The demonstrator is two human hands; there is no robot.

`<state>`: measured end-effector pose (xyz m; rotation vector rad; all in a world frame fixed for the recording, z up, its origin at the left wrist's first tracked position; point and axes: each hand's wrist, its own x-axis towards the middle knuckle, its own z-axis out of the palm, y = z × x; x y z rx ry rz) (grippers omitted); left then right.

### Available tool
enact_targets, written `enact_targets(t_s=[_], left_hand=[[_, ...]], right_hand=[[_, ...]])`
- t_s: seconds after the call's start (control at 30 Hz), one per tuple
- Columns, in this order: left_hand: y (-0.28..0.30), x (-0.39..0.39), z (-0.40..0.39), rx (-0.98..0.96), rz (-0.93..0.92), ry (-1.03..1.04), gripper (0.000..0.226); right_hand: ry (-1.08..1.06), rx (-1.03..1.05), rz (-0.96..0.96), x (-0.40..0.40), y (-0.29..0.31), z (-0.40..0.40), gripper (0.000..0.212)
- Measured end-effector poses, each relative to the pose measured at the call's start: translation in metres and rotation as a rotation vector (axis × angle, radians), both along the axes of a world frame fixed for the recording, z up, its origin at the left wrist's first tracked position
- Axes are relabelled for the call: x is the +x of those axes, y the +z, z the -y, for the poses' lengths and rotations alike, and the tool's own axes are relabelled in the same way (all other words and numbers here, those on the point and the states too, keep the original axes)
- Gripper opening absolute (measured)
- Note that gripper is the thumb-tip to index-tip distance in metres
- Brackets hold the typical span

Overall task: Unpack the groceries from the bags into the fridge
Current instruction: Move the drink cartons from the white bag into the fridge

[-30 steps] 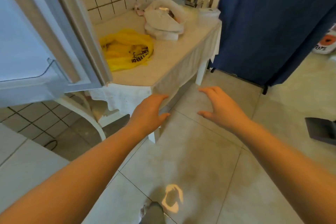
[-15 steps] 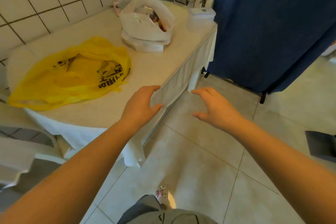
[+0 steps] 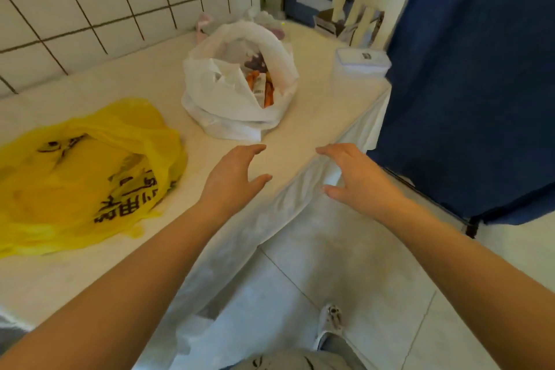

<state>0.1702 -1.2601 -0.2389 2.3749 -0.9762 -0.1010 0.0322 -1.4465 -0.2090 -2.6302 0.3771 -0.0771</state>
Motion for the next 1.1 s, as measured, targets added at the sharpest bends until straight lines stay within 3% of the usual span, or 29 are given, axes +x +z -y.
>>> enact_targets(t_s=[0.27,0.5,0.8,1.1], left_hand=[[0.006,0.037,0.092,0.078,-0.031,0.292,0.057],[0.017,0.093,0.126,0.035,0.002,0.425,0.054],[0.032,0.205,0.186,-0.013,0.082,0.307,0.051],[-0.002,0.277,0.216,0.23,0.127,0.141,0.089]], right_hand=[[0.294,-0.053,0.062,0.11,0.021,0.132,0.067],[0.42,-0.014,0.165,0.212,0.025,0.169,0.066],[0.464,-0.113,0.106,0.318,0.025,0.212,0.065],[0.72,-0.174,0.059,0.423,0.002,0.22,0.057]])
